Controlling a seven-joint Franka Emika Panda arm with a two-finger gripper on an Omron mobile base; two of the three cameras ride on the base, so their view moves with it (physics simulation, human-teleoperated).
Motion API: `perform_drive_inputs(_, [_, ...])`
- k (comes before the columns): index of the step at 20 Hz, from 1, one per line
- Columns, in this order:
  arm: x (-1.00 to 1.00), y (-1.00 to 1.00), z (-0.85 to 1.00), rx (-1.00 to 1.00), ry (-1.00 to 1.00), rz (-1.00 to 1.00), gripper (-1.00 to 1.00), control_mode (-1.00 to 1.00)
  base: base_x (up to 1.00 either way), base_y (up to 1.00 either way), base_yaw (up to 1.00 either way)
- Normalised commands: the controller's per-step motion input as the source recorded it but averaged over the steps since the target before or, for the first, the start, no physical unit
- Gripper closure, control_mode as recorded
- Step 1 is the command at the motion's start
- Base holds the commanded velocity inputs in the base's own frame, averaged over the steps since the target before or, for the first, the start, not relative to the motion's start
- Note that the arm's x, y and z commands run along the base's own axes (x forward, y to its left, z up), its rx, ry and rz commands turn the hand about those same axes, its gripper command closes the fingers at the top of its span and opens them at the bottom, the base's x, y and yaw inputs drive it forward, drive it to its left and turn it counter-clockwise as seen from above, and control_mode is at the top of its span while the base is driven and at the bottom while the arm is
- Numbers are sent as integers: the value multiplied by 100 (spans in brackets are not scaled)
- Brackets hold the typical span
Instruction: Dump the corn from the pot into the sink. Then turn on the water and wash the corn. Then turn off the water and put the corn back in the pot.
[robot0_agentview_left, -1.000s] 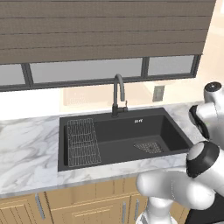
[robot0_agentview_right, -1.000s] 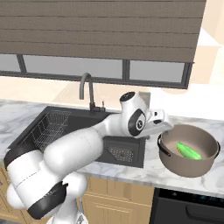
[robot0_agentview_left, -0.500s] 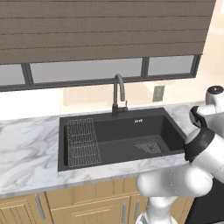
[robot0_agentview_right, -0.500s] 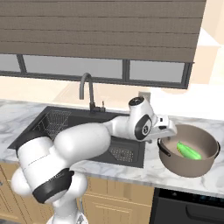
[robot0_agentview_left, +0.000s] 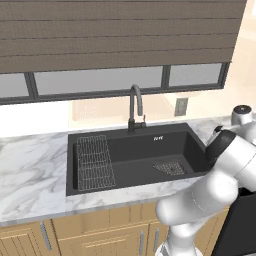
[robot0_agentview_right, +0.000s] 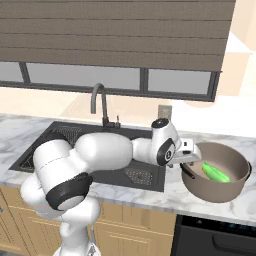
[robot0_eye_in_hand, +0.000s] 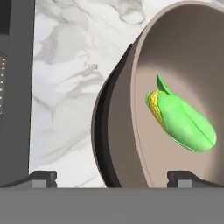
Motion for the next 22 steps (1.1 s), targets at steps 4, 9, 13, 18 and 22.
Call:
perform_drive_inputs(4, [8,-21,-8,6,0,0,-100,-100,0,0,0])
perform_drive_inputs(9, [13,-23,-18,6,0,0,-100,-100,0,0,0])
perform_drive_inputs(13, [5,-12,-12,4,0,0,100,-100,0,0,0])
perform_drive_inputs(18, [-9,0,-8,0,0,0,100,-100,0,0,0])
perform_drive_inputs(22, [-24,61,4,0,-4,14,100,-100,0,0,0])
